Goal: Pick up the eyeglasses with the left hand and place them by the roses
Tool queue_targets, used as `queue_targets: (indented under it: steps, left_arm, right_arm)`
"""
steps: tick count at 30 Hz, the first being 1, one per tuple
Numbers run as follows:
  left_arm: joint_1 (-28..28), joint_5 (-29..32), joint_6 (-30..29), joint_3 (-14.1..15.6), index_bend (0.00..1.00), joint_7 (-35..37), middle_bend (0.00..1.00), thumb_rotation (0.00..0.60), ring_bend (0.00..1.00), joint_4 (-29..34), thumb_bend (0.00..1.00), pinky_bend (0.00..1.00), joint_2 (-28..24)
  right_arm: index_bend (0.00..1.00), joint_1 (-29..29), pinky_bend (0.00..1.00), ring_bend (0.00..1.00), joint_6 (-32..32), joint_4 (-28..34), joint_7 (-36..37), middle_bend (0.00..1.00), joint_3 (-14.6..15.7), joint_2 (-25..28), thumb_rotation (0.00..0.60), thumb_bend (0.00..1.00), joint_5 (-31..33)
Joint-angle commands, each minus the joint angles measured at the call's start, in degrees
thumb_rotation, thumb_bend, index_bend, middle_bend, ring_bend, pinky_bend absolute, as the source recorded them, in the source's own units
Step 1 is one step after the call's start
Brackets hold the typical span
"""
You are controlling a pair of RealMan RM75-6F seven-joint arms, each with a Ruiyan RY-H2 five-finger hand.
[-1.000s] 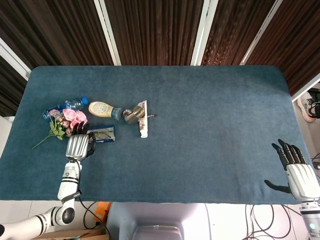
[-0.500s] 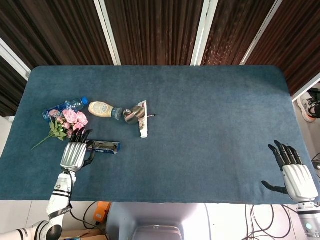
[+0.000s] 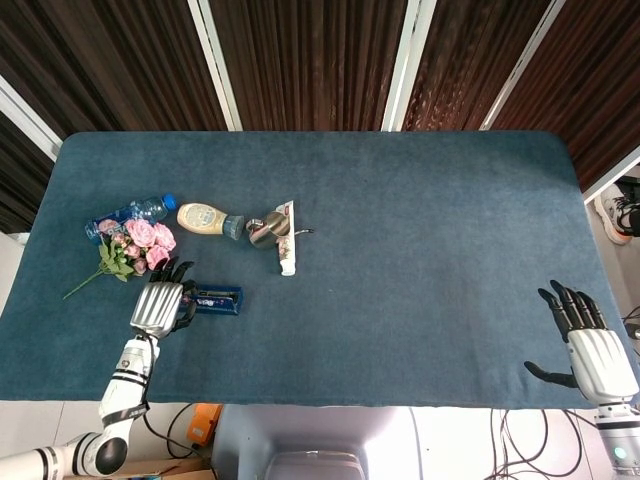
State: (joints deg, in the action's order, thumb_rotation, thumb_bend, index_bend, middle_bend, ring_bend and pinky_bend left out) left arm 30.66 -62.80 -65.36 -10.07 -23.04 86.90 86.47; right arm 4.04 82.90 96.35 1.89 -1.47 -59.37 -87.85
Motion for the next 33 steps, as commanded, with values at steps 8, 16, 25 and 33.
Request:
queue_targets:
  steps: [8,16,25,33]
  left_arm:
    - [2.5,4.6,3.1,-2.0,0.71,-1.0,0.14,0.6,0.02,-3.2,0.54,0.04,1.8]
    - [3.5,6.7,4.5,-2.3,0.65,-1.1,0.14,0.6,0.02,-5.3,0.54,0.04,2.8]
    - [4.2,6.8,4.9,-3.0,0.44,1.4,0.11,0.6,0.02,-9.1,0.52,0.04,4.7]
    - [4.8,6.0,4.5,-3.7,0.34,4.1,0.09,0.6,0.02,-13.9,0.51,0.04,7.1]
  right_arm:
    - [0.0,0.0,0.0,0.0,0.0,0.0,0.4,0.0,0.0,0.2,0.6,0.15,0.1]
    - [0.0,0.0,0.0,0.0,0.0,0.0,0.7,0.0,-0.1,0.3,0.6,0.15,0.2]
    - [0.0,-0.1,0.0,0.0,0.0,0.0,1.4,0.0,-0.1,0.6,0.6,0.15,0.2]
    - [0.0,-0.1,0.0,0.0,0.2,0.1,1.8,0.0,-0.1,0.7,0.6,0.15,0.2]
